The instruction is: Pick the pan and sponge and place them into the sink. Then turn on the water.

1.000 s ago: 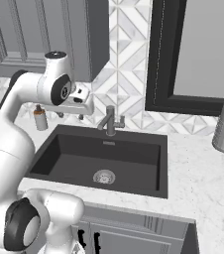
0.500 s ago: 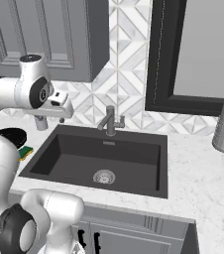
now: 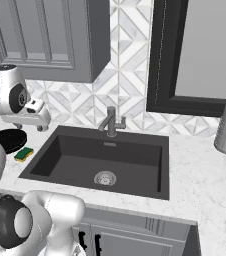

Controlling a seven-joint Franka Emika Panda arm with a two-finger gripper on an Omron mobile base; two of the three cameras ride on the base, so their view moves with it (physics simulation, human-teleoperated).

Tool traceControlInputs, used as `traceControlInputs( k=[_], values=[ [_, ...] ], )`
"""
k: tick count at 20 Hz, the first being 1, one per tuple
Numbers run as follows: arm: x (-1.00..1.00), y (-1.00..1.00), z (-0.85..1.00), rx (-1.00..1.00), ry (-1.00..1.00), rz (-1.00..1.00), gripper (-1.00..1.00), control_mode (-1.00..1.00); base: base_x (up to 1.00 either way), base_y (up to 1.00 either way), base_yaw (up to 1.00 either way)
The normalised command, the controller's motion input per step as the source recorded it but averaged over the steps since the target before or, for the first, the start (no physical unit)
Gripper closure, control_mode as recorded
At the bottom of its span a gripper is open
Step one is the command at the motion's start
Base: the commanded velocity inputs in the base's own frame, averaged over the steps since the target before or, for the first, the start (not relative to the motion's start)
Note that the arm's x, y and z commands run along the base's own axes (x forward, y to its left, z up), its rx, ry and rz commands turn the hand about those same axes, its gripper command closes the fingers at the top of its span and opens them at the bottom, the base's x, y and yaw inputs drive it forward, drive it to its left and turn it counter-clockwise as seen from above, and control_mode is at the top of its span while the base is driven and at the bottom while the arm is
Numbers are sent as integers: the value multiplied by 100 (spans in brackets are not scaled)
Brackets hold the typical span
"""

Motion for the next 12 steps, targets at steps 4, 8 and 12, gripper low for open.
traceControlInputs(
  k=[4, 8, 12],
  values=[
    [0, 83, -43, -3, 3, 0, -100, -100, 0, 0, 0],
    [-1, 82, -41, -3, 0, 0, -100, -100, 0, 0, 0],
    [0, 80, -40, -2, 0, 0, -100, -100, 0, 0, 0]
  ],
)
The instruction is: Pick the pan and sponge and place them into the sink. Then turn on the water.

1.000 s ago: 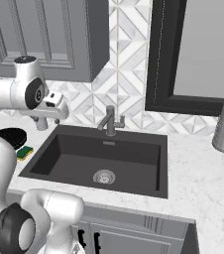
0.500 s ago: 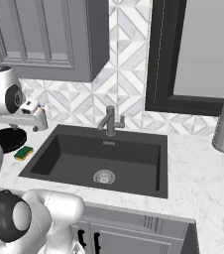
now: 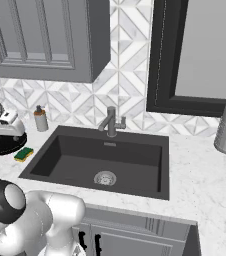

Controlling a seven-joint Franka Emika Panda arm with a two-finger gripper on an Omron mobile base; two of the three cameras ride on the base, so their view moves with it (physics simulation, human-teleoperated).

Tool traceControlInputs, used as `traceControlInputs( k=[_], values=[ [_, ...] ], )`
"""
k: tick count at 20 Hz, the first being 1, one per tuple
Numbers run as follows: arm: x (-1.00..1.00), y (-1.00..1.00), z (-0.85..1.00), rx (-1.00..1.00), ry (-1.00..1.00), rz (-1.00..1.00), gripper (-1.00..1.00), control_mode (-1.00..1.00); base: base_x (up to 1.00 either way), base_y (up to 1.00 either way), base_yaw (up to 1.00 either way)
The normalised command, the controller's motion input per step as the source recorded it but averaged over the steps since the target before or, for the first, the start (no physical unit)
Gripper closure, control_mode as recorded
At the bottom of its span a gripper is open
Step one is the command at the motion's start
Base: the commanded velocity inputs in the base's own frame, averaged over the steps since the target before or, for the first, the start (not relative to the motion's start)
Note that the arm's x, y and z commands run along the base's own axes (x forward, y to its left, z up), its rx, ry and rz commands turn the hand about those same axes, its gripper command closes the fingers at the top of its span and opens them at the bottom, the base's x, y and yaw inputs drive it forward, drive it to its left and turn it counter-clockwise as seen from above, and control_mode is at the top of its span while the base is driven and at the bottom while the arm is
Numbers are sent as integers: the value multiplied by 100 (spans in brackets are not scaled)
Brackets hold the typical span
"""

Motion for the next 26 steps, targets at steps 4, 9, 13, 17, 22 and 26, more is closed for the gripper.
traceControlInputs(
  k=[4, 9, 13, 17, 22, 26],
  values=[
    [0, 77, -39, 0, 4, 0, -100, -100, 0, 0, 0],
    [0, 67, -35, 0, 12, 0, -100, -100, 0, 0, 0],
    [0, 66, -39, 0, 16, 0, -100, -100, 0, 0, 0],
    [0, 67, -47, -2, 9, 0, -100, -100, 0, 0, 0],
    [0, 56, -34, -2, 4, 0, -100, -100, 0, 0, 0],
    [0, 50, -21, -5, 0, 0, -100, -100, 0, 0, 0]
  ],
)
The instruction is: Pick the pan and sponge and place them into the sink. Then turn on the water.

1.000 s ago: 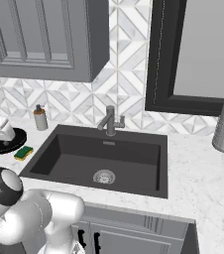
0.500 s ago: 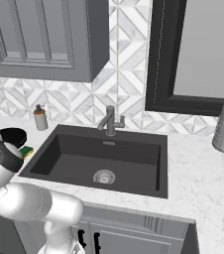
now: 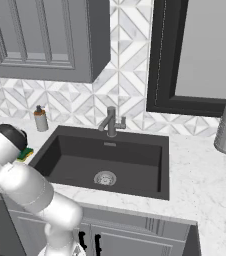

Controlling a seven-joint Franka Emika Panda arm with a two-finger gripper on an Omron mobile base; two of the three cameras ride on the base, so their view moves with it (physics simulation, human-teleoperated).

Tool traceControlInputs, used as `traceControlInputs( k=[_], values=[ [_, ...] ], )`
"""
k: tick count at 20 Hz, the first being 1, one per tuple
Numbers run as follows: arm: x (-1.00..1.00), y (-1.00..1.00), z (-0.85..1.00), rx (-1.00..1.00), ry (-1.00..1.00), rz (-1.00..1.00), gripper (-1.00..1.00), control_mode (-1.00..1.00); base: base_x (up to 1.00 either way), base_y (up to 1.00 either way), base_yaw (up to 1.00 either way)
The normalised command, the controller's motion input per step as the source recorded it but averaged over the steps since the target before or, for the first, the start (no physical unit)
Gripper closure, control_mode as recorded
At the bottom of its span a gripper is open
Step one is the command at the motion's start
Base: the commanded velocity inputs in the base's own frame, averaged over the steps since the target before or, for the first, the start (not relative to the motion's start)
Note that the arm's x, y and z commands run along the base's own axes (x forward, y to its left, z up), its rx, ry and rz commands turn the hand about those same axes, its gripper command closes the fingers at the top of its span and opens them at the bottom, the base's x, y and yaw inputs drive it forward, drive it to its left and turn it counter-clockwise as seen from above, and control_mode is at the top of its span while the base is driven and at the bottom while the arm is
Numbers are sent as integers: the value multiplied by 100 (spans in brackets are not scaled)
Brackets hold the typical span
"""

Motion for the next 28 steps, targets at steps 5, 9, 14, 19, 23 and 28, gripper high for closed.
traceControlInputs(
  k=[5, 9, 14, 19, 23, 28],
  values=[
    [3, 37, -13, -6, 0, 0, -100, -100, 0, 0, 0],
    [22, 23, -11, -3, 0, 0, -100, -100, 0, 0, 0],
    [37, 6, -22, -2, 0, 0, -100, -100, 0, 0, 0],
    [16, 0, -38, 0, 0, 0, -100, -100, 0, 0, 0],
    [12, 0, -44, 0, 0, 0, -100, -100, 0, 0, 0],
    [2, -9, -58, 0, -5, 0, -100, -100, 0, 0, 0]
  ],
)
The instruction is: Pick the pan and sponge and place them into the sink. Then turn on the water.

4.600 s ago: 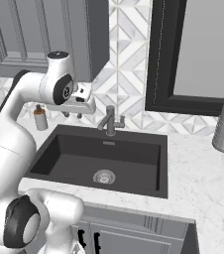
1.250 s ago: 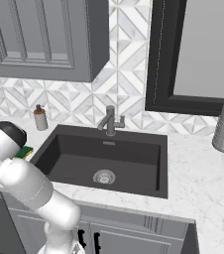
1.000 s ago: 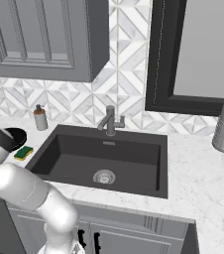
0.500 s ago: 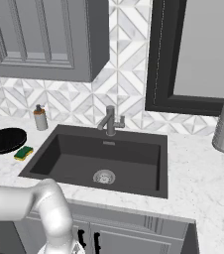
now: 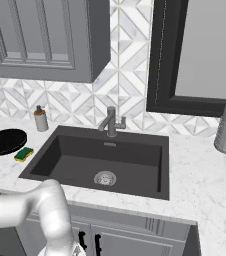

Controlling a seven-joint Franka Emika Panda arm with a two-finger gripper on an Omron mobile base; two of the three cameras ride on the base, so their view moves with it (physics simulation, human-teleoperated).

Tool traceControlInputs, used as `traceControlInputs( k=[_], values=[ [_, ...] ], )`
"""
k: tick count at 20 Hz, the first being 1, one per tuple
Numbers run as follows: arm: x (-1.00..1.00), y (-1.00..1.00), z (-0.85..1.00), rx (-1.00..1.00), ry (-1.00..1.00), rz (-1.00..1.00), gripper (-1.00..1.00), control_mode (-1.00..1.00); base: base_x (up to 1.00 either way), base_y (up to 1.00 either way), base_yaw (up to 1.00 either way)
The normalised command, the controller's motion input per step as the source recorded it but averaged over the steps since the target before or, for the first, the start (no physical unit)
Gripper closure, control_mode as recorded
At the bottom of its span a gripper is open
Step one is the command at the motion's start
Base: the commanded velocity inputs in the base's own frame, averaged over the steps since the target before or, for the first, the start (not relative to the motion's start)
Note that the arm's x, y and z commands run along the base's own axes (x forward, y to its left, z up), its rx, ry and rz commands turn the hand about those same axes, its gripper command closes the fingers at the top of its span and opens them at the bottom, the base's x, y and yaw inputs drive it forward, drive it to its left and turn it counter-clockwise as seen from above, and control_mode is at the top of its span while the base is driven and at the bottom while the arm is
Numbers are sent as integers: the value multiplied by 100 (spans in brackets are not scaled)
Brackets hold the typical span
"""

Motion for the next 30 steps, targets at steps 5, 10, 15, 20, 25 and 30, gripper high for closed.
traceControlInputs(
  k=[5, 10, 15, 20, 25, 30],
  values=[
    [0, -14, -60, 0, -7, 0, -100, -100, 0, 0, 0],
    [0, 0, -54, 1, 0, 0, 100, -100, 0, 0, 0],
    [0, -2, -79, 7, -1, 0, 100, -100, 0, 0, 0],
    [0, -9, -60, 7, -8, 0, 100, -100, 0, 0, 0],
    [-14, -10, 17, 3, -13, -15, 100, -100, 0, 0, 0],
    [-35, -1, 76, 15, -2, -31, 100, -100, 0, 0, 0]
  ],
)
